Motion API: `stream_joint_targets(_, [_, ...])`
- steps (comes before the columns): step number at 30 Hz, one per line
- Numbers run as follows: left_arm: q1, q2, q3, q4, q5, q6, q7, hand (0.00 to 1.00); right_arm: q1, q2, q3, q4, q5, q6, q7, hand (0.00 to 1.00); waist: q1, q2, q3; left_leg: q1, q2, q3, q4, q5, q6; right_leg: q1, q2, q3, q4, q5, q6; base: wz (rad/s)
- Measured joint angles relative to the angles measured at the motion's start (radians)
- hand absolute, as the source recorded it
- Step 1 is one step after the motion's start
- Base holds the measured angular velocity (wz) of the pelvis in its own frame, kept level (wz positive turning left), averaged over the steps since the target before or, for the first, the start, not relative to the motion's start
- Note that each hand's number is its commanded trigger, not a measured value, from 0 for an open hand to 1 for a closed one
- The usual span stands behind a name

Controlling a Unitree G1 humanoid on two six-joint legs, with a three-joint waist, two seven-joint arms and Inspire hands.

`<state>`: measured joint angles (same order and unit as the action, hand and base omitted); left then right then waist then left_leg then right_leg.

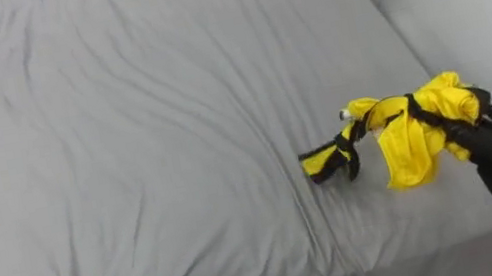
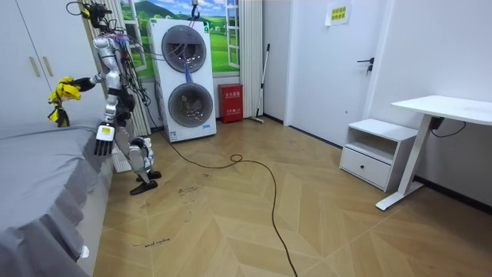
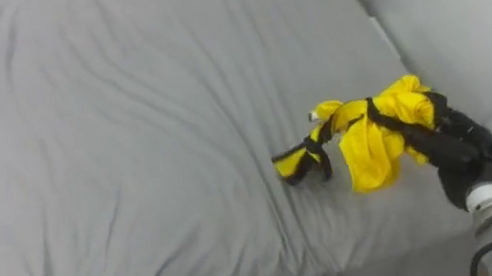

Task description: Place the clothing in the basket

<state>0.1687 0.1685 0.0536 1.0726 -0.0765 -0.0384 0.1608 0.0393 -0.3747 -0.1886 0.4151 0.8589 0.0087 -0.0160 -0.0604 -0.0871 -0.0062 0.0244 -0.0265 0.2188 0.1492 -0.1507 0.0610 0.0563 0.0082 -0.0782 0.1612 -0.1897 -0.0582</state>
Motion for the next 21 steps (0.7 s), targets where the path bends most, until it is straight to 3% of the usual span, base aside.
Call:
stream_joint_targets(1, [0.000,0.000,0.000,-0.002,0.000,0.004,0.001,0.00,0.004,0.000,-0.005,-0.006,0.000,0.000,-0.006,1.00,-0.019,0.001,0.0012,0.008,0.001,0.012,-0.004,-0.003,0.001,-0.003,0.002,0.017,0.008,0.000,0.001,-0.44])
stream_joint_targets(5, [-0.001,0.000,-0.001,-0.021,0.002,0.025,0.002,0.00,0.031,0.000,-0.027,-0.006,-0.018,0.006,-0.018,1.00,-0.043,0.008,0.0058,0.028,0.012,0.060,-0.004,-0.022,-0.001,-0.003,0.013,0.071,0.011,0.003,0.004,-0.46])
stream_joint_targets(7, [0.001,-0.001,-0.004,-0.022,0.002,0.044,0.002,0.00,0.038,0.000,-0.039,-0.006,-0.035,0.015,-0.018,1.00,-0.072,0.013,0.0121,0.039,0.015,0.088,-0.006,-0.025,-0.001,-0.004,0.017,0.101,0.012,0.004,0.005,-0.38])
stream_joint_targets(9, [0.011,0.000,-0.019,-0.021,0.002,0.062,0.002,0.00,0.049,0.000,-0.047,0.002,-0.035,0.015,-0.018,1.00,-0.085,0.016,0.0137,0.044,0.016,0.106,-0.007,-0.025,-0.001,-0.004,0.018,0.118,0.014,0.006,0.006,-0.32])
stream_joint_targets(12, [0.022,-0.004,-0.021,-0.021,0.009,0.063,0.002,0.00,0.079,0.008,-0.086,0.015,-0.035,0.016,-0.015,1.00,-0.101,0.017,0.0162,0.046,0.017,0.116,-0.007,-0.029,-0.003,-0.005,0.020,0.136,0.012,0.006,0.007,-0.17])
stream_joint_targets(16, [0.043,-0.002,-0.020,-0.023,0.033,0.064,0.002,0.00,0.101,0.011,-0.119,0.107,-0.037,0.016,-0.009,1.00,-0.106,0.026,0.0148,0.048,0.029,0.138,-0.002,-0.055,-0.009,-0.009,0.033,0.159,0.011,0.006,0.007,-0.19])
stream_joint_targets(21, [0.053,-0.001,-0.029,-0.020,0.032,0.078,0.002,0.00,0.096,0.011,-0.119,0.193,-0.050,0.016,-0.003,1.00,-0.127,0.046,0.0090,0.036,0.031,0.156,-0.002,-0.055,-0.009,-0.030,0.035,0.174,0.013,0.007,0.006,-0.13])
